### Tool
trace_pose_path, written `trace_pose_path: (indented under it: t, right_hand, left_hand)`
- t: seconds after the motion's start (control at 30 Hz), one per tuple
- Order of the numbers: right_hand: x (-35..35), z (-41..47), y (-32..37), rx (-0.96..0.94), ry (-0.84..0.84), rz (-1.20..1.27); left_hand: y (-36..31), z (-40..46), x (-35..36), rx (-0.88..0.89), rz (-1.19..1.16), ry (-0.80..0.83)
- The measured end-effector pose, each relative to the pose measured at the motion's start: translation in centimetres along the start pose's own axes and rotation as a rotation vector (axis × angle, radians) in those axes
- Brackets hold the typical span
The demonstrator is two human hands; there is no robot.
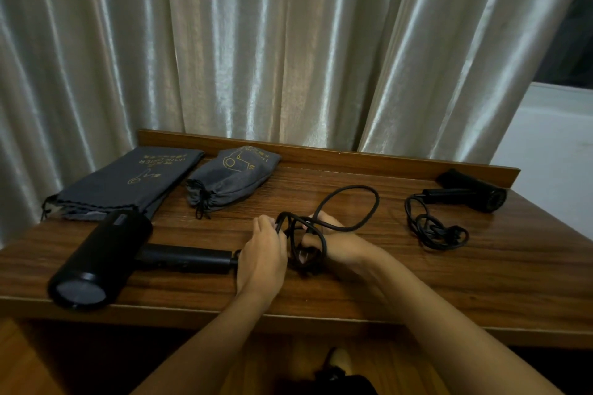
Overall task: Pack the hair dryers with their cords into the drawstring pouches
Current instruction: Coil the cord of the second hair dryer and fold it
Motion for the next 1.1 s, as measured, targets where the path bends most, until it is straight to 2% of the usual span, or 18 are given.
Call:
trace_pose_path:
  t: [0.17,0.27,0.57,0.73,0.9,1.1]
  right_hand:
    - [-0.7,0.1,-1.0,0.025,-0.043,0.042]
    - [-0.6,-0.2,-1.9,0.101,0.028,0.09]
    - [-0.2,-0.5,-3.0,0.211,0.1,0.346]
    - [-0.7,-0.7,-3.4,0.174,0.067,0.495]
    - [-0.5,-1.1,-3.4,0.248,0.089,0.649]
    - [-2.8,-1.8,-4.0,0.296,-0.05,0.609]
  left_hand:
    - [0.3,0.0,-0.2,-0.032,-0.024,-0.014]
    - [0.3,0.0,-0.3,-0.03,-0.042,-0.019]
    - [0.0,-0.1,-0.2,-0.02,-0.026,0.0]
    - [-0.1,0.0,-0.2,-0.046,-0.014,0.011]
    - [0.0,-0.1,-0.2,-0.04,-0.009,0.002]
    - [0.0,0.0,0.1,-0.014,-0.003,0.008]
Point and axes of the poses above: each hand's wrist, its own z-axis towards the middle knuckle, its own x-axis out of the palm, y = z × x, the point moved 9 cm from there along z, towards the middle knuckle, and after that the axes turned 3 degrees about y, right-handed, at the moved point
